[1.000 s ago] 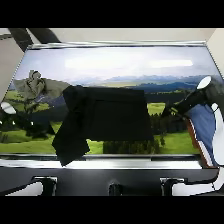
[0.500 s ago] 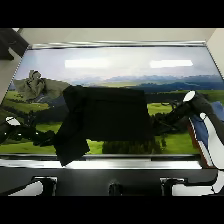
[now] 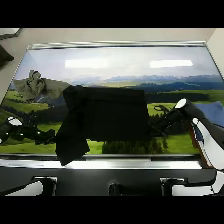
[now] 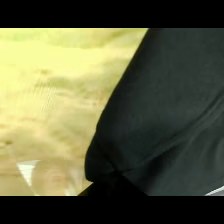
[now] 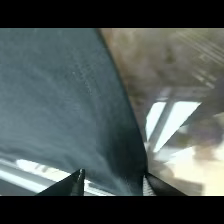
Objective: Fold the shirts.
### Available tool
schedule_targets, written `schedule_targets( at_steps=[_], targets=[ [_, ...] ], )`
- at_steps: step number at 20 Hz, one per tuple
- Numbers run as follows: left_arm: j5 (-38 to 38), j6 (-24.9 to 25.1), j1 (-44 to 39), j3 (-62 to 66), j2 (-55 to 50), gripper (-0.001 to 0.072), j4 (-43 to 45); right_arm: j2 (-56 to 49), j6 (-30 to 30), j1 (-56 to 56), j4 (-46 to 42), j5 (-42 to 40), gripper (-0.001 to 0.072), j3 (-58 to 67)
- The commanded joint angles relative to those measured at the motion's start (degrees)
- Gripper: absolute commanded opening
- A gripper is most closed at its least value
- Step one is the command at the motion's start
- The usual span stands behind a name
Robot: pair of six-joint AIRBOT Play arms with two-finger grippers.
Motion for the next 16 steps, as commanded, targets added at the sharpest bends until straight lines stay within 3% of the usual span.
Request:
schedule_targets(
  at_steps=[1,2,6,11,13,16],
  targets=[
    [-2.0,0.2,0.2,0.3,1.2,0.0029,-0.6,-1.0,1.0,0.2,2.4,-3.5,0.0239,-2.7],
    [-2.4,0.2,0.2,0.3,1.7,0.0029,-0.6,-1.0,1.6,0.2,2.6,-3.5,0.0032,-2.6],
    [-4.3,0.6,0.2,5.3,6.1,0.0026,-2.9,3.7,-2.1,0.1,4.0,-3.8,0.0032,2.7],
    [6.3,0.8,0.2,36.2,21.2,0.0026,-20.9,19.8,-5.9,0.1,2.0,-14.6,0.0035,32.9],
    [15.9,-2.9,0.5,52.7,25.8,0.0026,-18.9,27.2,-5.8,0.1,-4.7,-25.0,0.0035,47.7],
    [24.3,-9.9,0.9,69.0,31.5,0.0026,-8.9,36.6,3.2,0.1,-17.4,-30.7,0.0035,58.3]
  ],
)
